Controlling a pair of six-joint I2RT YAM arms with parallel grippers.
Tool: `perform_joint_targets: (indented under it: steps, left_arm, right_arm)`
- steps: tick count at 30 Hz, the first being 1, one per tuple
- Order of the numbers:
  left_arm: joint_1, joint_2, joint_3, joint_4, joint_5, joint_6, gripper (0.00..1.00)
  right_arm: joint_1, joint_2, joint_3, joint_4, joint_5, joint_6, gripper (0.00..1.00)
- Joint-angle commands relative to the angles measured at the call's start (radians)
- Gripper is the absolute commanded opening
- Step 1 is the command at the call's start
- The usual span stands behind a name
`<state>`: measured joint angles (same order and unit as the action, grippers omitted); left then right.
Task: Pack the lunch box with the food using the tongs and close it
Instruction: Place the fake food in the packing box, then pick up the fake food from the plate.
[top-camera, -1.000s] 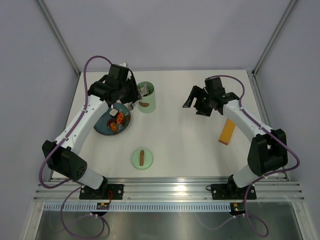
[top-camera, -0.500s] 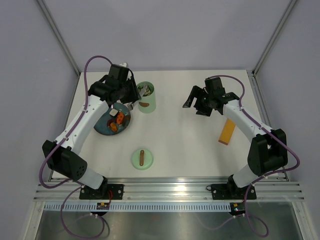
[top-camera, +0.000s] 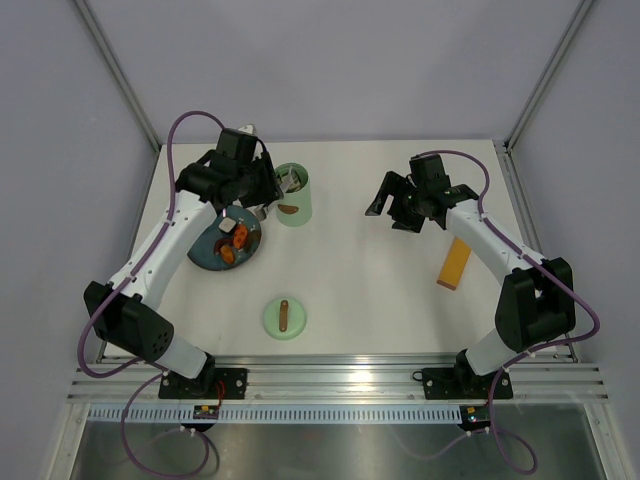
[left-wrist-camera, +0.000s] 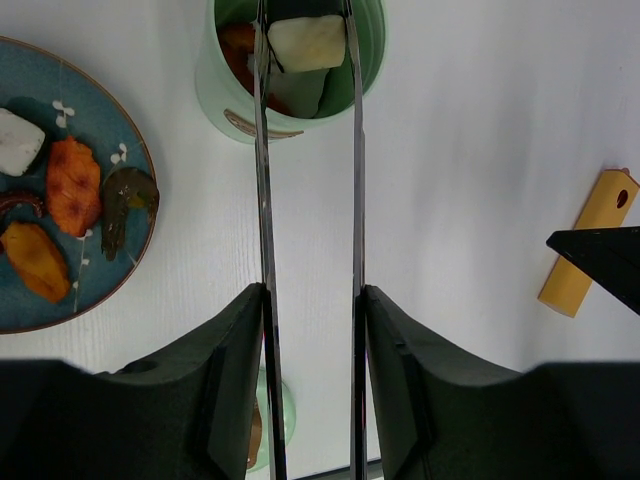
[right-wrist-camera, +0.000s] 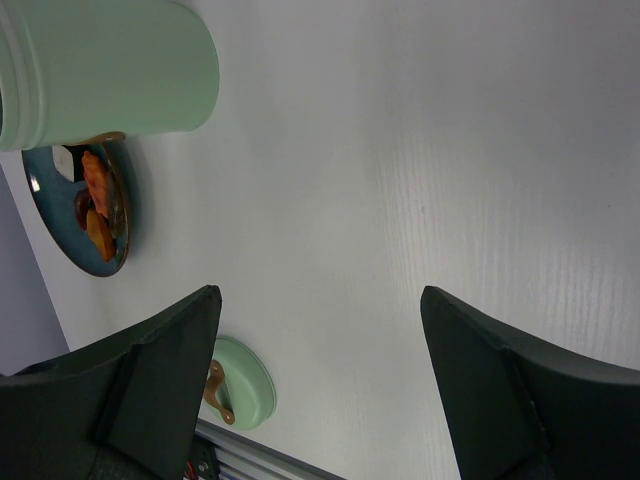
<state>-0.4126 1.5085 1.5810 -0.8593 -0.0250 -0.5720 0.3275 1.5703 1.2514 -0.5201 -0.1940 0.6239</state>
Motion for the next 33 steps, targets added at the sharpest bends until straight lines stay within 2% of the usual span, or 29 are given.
perform_joint_targets:
  steps: [1, 5, 9, 14, 17, 18, 22, 25, 29, 33]
  left_arm:
    - [-0.003, -0.033, 0.020, 0.062, 0.016, 0.017, 0.45]
    - [-0.005, -0.034, 0.020, 0.062, 0.017, 0.018, 0.46]
    - [-0.003, -0.037, 0.024, 0.062, 0.017, 0.021, 0.52]
    - [-0.003, -0.037, 0.024, 0.062, 0.020, 0.026, 0.51]
    - [-0.003, -0.047, 0.022, 0.062, 0.019, 0.023, 0.41]
    - [-0.005, -0.051, 0.019, 0.066, 0.019, 0.023, 0.32]
    - [-0.003, -0.077, 0.022, 0.083, 0.055, 0.032, 0.14]
    - [-0.005, -0.074, 0.062, 0.053, 0.075, 0.041, 0.08]
    - [-0.003, -0.103, 0.079, 0.025, 0.050, 0.060, 0.06]
    - [0.001, -0.165, 0.063, -0.050, -0.122, 0.129, 0.07]
  right_arm:
    - [0.013, -0.019, 0.013, 0.011, 0.011, -0.004, 0.89]
    - [0.015, -0.018, 0.016, 0.012, 0.010, -0.003, 0.89]
    - [0.015, -0.016, 0.017, 0.011, 0.008, -0.003, 0.89]
    - [0.015, -0.019, 0.014, 0.009, 0.011, -0.004, 0.89]
    - [0.015, -0.023, 0.014, 0.008, 0.013, -0.006, 0.89]
    - [0.015, -0.023, 0.014, 0.011, 0.013, -0.006, 0.89]
    - [0.015, -0.021, 0.014, 0.011, 0.011, -0.006, 0.89]
    - [0.015, -0.016, 0.020, 0.011, 0.004, -0.006, 0.89]
    - [0.016, -0.013, 0.025, 0.014, 0.001, -0.003, 0.89]
    - [0.016, -0.010, 0.029, 0.014, 0.001, -0.009, 0.89]
